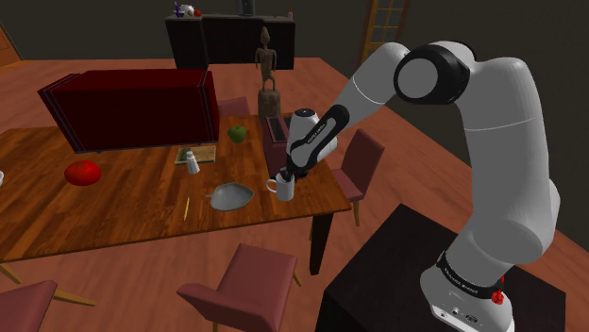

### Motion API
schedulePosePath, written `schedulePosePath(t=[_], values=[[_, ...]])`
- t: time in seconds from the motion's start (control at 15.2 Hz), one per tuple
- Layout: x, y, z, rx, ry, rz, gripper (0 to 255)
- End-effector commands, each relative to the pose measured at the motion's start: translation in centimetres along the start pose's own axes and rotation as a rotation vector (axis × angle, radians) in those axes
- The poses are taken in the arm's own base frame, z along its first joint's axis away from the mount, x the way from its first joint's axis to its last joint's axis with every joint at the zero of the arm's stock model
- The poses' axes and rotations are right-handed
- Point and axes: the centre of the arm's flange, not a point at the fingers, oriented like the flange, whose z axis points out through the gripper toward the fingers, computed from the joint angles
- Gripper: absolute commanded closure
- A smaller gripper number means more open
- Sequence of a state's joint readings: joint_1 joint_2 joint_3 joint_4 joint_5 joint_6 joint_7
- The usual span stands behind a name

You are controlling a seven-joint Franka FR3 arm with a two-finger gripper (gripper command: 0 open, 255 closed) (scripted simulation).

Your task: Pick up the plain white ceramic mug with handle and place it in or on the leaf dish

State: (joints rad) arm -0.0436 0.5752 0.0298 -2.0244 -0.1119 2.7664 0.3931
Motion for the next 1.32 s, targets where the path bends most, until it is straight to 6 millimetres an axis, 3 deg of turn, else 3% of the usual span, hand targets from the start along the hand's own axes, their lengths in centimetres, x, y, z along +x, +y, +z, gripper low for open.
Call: schedulePosePath(t=[0.0, 0.46, 1.25], values=[[0.0, 0.0, 0.0, 0.000, 0.000, 0.000, 255], [0.0, 0.0, 0.0, 0.000, 0.000, 0.000, 255], [1.1, -0.2, -6.2, 0.000, 0.000, 0.000, 255]])
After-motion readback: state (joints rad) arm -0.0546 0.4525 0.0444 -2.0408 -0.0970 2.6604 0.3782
